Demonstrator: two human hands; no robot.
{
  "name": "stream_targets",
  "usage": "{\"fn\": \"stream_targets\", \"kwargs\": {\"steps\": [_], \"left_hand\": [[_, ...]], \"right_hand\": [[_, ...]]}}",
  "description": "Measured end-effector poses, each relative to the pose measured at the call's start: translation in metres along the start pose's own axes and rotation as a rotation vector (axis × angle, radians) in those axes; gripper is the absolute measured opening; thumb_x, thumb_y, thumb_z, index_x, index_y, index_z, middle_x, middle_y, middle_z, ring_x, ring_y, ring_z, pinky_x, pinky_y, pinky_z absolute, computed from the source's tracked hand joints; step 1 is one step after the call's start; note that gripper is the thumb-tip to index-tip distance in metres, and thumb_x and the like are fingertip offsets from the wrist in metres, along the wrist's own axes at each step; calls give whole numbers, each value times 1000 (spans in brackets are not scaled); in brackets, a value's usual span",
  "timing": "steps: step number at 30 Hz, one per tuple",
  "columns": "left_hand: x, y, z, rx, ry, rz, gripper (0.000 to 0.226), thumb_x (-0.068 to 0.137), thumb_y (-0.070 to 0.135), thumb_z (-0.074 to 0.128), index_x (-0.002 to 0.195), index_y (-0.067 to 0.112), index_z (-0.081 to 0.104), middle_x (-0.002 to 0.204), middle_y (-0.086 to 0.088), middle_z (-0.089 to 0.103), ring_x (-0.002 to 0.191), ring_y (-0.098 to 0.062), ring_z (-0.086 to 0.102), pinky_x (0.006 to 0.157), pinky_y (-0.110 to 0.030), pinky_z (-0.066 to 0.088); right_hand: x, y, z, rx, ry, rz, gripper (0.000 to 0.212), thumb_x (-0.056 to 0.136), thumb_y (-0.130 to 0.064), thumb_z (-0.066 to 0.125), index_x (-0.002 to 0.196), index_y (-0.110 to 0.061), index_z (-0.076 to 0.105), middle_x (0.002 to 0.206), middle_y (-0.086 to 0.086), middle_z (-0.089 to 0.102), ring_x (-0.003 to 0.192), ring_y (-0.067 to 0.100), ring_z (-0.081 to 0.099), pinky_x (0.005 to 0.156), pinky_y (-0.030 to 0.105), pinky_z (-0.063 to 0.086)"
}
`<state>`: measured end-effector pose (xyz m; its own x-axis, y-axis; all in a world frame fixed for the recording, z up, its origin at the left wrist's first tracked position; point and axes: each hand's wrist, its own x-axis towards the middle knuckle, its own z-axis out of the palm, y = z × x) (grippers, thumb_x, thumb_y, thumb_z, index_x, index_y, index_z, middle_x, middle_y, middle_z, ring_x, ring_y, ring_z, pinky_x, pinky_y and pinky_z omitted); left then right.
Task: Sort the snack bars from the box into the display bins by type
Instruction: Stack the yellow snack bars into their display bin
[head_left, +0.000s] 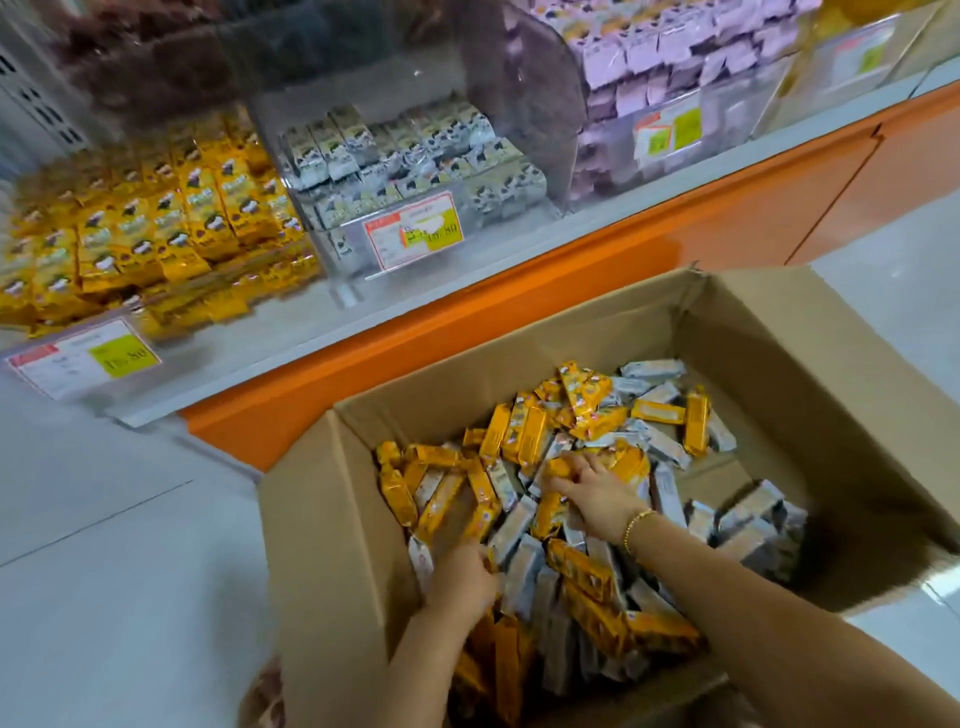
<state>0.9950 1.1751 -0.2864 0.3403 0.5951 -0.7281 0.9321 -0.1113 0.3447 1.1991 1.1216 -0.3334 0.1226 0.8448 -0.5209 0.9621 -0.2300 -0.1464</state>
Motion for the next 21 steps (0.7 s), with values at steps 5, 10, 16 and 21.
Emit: {"fn": "stream_targets", "kwargs": {"steps": [5,10,16,21], "left_hand": [[6,5,9,50,40,-32,28,93,29,56,119,18,57,118,-1,61,112,-21,55,95,-31,38],[8,8,8,33,32,-106,30,93,29,56,120,17,59,122,0,62,114,-21,55,99,-34,37],[-3,17,-3,-283,111,-148,24,91,23,59,115,19,62,120,-1,63,110,-18,56,88,-28,41],[-22,40,-28,-1010,-119,-66,63,69,50,73,118,14,56,122,-6,59,105,-22,61,73,-28,51]], "right_hand": [[8,10,-25,-89,-51,-154,45,95,-36,54,137,-30,41,157,19,2,130,37,38,101,38,41],[12,9,-31,-242,-153,-245,50,97,-38,48,143,-27,33,156,21,12,112,35,54,85,40,51],[0,15,-57,175,-9,-135,39,96,-31,53,133,-24,43,129,15,39,96,28,56,71,28,40],[-38,1,-112,1413,162,-20,34,89,-31,61,120,-20,51,86,15,52,72,17,60,79,34,56]]}}
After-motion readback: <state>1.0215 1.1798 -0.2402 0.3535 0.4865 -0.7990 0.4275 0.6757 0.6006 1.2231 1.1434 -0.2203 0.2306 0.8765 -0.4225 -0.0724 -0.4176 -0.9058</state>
